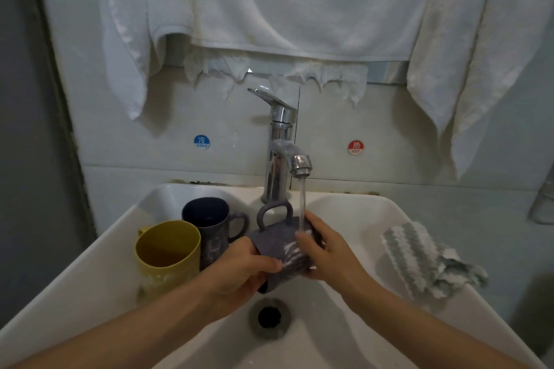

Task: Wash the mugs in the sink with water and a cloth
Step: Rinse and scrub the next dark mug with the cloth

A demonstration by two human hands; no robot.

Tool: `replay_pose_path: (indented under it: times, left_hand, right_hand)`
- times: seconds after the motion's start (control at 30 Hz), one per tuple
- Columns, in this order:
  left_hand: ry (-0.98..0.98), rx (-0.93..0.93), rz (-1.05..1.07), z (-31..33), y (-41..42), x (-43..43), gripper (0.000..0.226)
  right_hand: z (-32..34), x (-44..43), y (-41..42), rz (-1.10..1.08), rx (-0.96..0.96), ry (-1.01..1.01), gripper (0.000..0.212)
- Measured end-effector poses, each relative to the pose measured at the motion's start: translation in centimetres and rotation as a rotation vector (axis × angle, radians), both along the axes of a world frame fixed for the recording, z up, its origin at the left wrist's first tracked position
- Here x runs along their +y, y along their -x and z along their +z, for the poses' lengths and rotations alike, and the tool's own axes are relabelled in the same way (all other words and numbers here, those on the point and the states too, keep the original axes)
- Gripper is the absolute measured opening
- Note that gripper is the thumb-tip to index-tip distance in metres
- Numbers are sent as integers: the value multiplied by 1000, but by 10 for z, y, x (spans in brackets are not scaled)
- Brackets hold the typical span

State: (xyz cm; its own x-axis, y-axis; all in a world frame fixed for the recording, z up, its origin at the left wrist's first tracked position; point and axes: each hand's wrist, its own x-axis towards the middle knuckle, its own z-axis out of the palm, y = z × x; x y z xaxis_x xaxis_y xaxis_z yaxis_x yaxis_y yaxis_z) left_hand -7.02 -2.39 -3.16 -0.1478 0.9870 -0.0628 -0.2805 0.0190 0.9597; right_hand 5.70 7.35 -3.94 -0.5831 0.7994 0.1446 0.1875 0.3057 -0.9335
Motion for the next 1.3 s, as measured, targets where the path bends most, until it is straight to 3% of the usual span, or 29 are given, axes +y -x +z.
replay_pose_path:
  times: [0.07, 0.17, 0.3, 0.37, 0.5, 0.63, 0.7, 0.83, 0.97, 1.03, 1.17, 1.3]
  left_hand:
    - [-4, -11, -4, 0, 0, 0, 41]
    - [-34, -25, -23, 0, 0, 0, 44]
    - [-28, -27, -10, -2, 2, 1, 43]
    - [-24, -27, -8, -3, 3, 2, 44]
    - [-56, -36, -6, -1, 1, 1, 46]
    - [-27, -34, 12, -1, -1, 1, 43]
    - [-15, -26, 12, -1, -1, 1, 44]
    - [-38, -31, 8, -1, 0, 0, 44]
    - [-24, -51, 5, 1, -3, 1, 39]
    - [-12, -69, 3, 0, -3, 0, 35]
    - [-27, -115, -9, 1, -6, 1, 41]
    - [-31, -175, 48, 5, -3, 0, 25]
  right_hand:
    - [0, 0, 1, -2, -22, -32, 50]
    - [-3, -4, 2, -4, -68, -121, 68]
    - [7, -1, -4, 15, 66, 100, 43]
    - [6, -1, -3, 31, 62, 124, 42]
    - [-1, -6, 0, 49, -25, -43, 73]
    - [5, -1, -3, 44, 79, 175, 48]
    - [4, -2, -1, 72, 72, 220, 46]
    - [-2, -5, 1, 89, -2, 29, 72]
    - [5, -1, -3, 30, 137, 240, 39]
    - [5, -1, -3, 15, 168, 337, 38]
    - [0, -3, -3, 32, 164, 418, 59]
    - [6, -2, -2, -14, 213, 465, 22]
